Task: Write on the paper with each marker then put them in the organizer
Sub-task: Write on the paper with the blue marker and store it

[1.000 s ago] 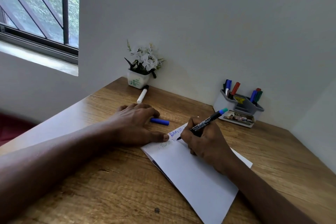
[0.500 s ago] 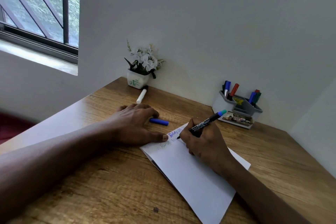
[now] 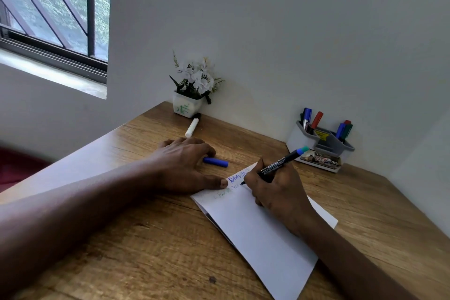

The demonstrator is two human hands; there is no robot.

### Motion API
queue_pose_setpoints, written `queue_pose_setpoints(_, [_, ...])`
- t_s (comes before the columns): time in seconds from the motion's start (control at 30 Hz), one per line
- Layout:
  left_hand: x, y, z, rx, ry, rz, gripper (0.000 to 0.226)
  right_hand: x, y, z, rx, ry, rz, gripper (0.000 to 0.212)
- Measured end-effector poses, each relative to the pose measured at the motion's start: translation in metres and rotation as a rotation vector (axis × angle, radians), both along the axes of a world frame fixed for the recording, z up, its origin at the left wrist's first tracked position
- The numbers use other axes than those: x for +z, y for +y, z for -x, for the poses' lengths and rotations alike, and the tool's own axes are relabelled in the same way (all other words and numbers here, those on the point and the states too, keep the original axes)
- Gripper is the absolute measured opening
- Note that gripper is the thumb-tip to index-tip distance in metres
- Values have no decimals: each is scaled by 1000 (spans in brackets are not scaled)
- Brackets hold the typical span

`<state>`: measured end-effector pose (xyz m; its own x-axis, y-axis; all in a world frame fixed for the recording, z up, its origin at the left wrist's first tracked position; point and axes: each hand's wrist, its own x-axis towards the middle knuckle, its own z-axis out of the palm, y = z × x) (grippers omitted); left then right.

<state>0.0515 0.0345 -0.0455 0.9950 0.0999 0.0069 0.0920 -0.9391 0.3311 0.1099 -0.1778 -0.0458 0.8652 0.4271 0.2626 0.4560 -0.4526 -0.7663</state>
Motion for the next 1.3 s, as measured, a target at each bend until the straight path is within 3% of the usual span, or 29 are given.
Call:
queue_pose_setpoints(1.07, [-2,1,-1,-4,-22,5,88,-1,6,2,-128,47,-19,18])
queue_pose_setpoints(1.2, [-4,3,-2,-11,-38,-2,89,0,5,3,-133,164,-120,15])
queue_pose_setpoints(1.3, [-5,4,1,-7,-149,50,71,3,2,-4,-158,333,-320,16])
